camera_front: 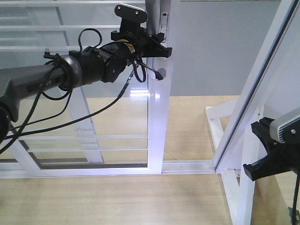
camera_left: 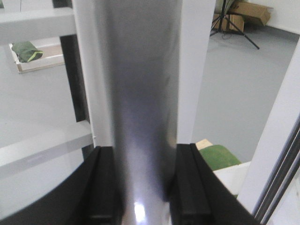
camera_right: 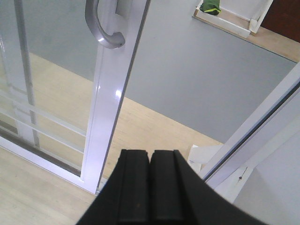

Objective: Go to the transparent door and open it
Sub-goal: 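Pull the handle with the left gripper, sliding the panel further open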

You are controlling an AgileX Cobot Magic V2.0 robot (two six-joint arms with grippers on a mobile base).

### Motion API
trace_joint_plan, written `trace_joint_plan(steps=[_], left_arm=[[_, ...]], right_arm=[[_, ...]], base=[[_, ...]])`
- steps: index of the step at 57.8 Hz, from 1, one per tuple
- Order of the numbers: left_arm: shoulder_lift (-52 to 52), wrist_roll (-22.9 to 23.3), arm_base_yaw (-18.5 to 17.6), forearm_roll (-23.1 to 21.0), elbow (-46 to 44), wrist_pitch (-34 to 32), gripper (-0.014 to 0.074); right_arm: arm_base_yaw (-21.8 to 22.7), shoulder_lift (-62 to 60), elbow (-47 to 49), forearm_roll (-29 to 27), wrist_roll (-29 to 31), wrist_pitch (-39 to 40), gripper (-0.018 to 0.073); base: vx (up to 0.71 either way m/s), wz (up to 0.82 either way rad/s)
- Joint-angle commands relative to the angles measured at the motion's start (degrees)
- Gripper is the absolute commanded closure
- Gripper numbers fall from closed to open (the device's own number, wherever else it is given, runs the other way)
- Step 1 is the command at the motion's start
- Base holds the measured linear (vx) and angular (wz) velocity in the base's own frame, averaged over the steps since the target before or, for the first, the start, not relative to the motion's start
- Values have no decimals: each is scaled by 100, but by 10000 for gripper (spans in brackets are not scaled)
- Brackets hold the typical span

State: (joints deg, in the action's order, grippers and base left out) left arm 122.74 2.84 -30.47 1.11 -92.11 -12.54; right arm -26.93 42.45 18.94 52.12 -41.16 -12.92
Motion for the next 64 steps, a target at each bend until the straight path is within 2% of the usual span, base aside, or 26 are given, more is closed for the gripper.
trace_joint_plan(steps=[1,5,27,48,64], left_arm=[[-606,-284,96,-111,-183,76,602],[-703,-447,128,-111,-183,283,601],[-1134,-340,486,-148,-163,1254,600],[-1658,-356,896,-111,-163,1447,596],[-1892,-387,1339,158,-163,1736,596]], right_arm=[[27,9,172,149,-17,207,561],[27,9,172,149,-17,207,561],[27,9,172,149,-17,222,561],[27,9,172,149,-43,254,561],[27,9,172,149,-43,300,561]], base=[[0,0],[0,0],[0,0],[0,0],[0,0]])
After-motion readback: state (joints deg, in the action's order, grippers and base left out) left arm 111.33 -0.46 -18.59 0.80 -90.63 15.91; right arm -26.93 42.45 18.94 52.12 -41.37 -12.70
